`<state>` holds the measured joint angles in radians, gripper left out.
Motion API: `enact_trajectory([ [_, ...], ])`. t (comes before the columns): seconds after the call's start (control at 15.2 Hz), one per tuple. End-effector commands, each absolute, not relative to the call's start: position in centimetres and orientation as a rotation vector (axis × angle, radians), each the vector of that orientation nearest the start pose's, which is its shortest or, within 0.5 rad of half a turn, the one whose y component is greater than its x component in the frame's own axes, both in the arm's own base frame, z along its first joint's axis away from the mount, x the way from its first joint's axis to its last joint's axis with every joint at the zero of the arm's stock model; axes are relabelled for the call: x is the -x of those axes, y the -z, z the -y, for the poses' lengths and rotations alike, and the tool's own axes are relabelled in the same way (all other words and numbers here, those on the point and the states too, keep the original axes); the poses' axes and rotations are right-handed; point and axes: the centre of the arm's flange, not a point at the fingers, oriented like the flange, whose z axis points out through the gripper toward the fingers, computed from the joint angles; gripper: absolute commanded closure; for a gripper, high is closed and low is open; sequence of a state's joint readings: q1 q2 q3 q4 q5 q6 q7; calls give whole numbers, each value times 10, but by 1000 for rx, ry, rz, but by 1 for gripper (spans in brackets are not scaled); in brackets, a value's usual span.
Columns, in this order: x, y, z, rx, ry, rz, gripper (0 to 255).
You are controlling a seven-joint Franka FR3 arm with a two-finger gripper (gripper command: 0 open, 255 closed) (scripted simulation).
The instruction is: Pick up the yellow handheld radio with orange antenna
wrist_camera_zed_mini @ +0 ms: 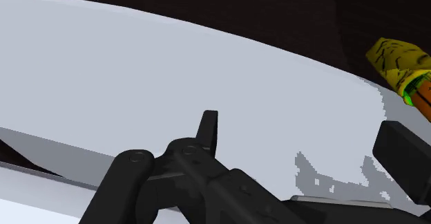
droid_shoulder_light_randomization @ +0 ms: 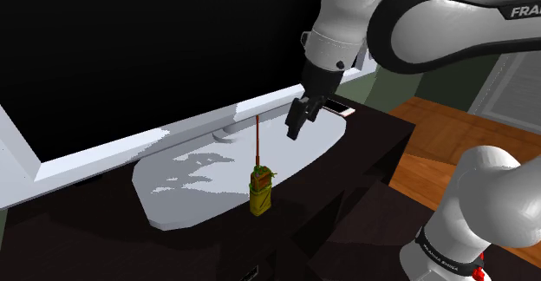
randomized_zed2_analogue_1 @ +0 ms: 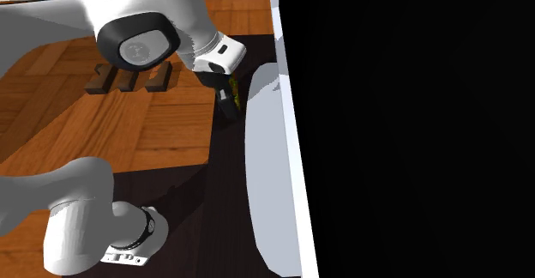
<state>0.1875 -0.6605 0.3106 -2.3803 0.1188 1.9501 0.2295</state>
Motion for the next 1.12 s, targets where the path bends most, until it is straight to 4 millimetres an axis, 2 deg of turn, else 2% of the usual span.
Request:
enact_trajectory([
  [0.0, -322, -555, -231, 3099, 367, 325, 0],
  [0.53, -310, -540, -330, 3058, 444, 421, 0],
  [0.59, -310, -539, -335, 3056, 448, 426, 0],
  [1.06, -310, -499, -335, 3056, 448, 426, 0],
])
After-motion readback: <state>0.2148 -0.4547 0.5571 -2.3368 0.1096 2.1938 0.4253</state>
